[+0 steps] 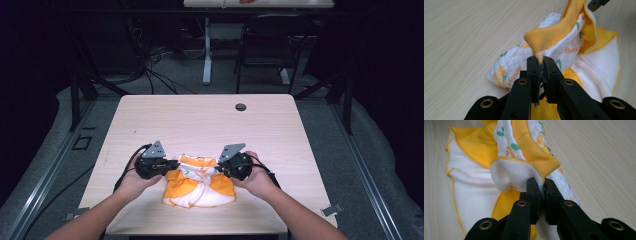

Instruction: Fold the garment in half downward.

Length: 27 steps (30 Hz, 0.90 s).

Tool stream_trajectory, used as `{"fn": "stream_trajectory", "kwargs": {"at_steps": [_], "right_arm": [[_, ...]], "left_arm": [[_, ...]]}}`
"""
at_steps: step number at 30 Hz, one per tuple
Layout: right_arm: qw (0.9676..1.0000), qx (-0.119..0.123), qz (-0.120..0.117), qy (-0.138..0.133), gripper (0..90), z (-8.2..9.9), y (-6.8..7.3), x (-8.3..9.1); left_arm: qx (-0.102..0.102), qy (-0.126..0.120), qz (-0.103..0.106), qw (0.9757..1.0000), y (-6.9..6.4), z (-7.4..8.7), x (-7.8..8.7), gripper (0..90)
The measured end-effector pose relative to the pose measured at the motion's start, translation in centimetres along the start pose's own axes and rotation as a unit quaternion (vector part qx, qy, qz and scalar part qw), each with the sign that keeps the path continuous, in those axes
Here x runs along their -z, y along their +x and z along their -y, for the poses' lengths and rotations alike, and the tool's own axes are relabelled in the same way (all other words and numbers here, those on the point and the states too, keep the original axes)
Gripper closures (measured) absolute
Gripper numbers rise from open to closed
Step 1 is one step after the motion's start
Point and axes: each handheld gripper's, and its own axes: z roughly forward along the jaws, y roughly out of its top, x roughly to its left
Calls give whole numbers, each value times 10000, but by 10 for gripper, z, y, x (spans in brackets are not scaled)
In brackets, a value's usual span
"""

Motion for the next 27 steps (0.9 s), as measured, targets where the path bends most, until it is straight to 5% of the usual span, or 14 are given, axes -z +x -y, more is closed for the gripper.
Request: {"fn": "stream_trajectory", "kwargs": {"at_steps": [12, 27], "right_arm": [[9999, 57, -81, 58, 833, 17, 18, -5], [9983, -393, -373, -203, 644, 26, 30, 13]], "left_arm": [[-61, 10, 182, 9998, -20, 22, -4, 835], [80, -144, 251, 9996, -28, 21, 9, 677]]}}
